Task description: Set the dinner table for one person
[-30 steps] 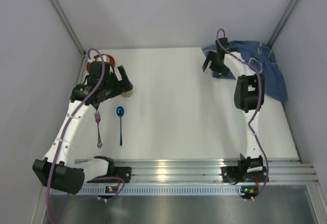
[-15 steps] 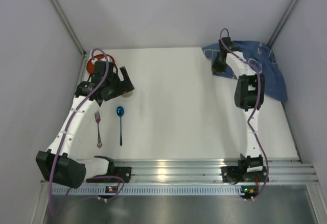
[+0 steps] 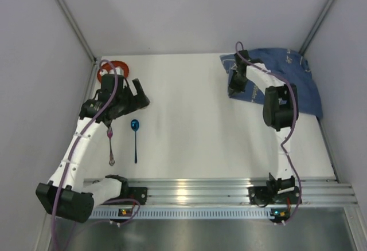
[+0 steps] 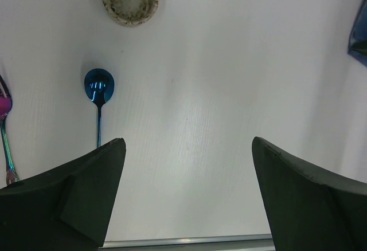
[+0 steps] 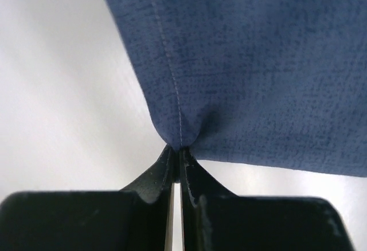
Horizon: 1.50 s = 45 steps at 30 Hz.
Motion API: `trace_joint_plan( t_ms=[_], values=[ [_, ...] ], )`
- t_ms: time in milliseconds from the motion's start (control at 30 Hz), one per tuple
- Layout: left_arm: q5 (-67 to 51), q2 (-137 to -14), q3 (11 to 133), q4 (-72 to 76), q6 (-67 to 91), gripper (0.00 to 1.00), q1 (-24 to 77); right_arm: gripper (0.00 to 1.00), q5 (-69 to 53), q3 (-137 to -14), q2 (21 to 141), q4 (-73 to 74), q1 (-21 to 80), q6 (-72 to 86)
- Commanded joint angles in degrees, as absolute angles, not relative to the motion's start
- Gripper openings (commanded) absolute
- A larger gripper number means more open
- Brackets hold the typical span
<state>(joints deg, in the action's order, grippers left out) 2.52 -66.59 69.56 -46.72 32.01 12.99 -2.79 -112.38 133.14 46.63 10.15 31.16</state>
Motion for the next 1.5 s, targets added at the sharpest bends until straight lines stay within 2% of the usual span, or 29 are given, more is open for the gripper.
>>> trace_joint_plan(
  t_ms=[0,267,400,567,900,1067,1100,1200,1233,1267,1333,1467],
  values=[
    [1.8,-61.3,68.2,-45.5,31.0,0.97,12.9,0.0,-7.4,-107.3,121.1,48.2,19.5,32.5],
    [0.5,-51.9,66.4,-49.3,31.3,0.98,12.9,0.0,-8.8,-90.5,105.9,43.3,37.0,43.4],
    [0.4,-47.7,66.4,-52.5,30.7,0.98,12.9,0.0,-7.2,-85.6,104.5,40.9,45.8,48.7],
    [0.4,-42.5,66.9,-56.8,30.2,0.98,12.9,0.0,-6.6,-84.7,106.7,38.0,52.1,51.8],
    [1.9,-37.8,70.4,-64.9,28.7,0.99,12.9,0.0,-10.1,-96.8,117.2,35.2,61.7,55.8],
    [2.6,-36.3,71.2,-67.1,28.3,0.99,12.9,0.0,-9.8,-92.4,114.7,35.3,62.4,57.7],
    [2.6,-36.0,71.2,-67.2,28.4,0.99,13.0,0.04,-9.7,-90.7,114.3,35.3,62.4,57.8],
    [1.9,-35.3,70.5,-67.0,29.0,0.99,12.9,0.3,-9.4,-88.3,112.3,35.6,62.8,57.1],
    [1.6,-35.2,69.6,-66.8,29.5,0.99,12.9,0.56,-9.2,-87.8,111.2,35.9,62.8,57.0],
    [1.4,-35.2,69.2,-66.4,29.8,0.99,12.9,0.64,-9.1,-87.5,110.7,35.9,62.9,56.7],
    [1.1,-35.4,67.9,-65.0,30.4,0.99,12.9,0.78,-8.6,-87.5,108.9,36.7,63.0,55.3],
    [1.9,-37.5,66.4,-60.8,31.4,0.99,12.9,0.8,-5.5,-91.0,105.4,42.3,62.3,49.1]
  ],
)
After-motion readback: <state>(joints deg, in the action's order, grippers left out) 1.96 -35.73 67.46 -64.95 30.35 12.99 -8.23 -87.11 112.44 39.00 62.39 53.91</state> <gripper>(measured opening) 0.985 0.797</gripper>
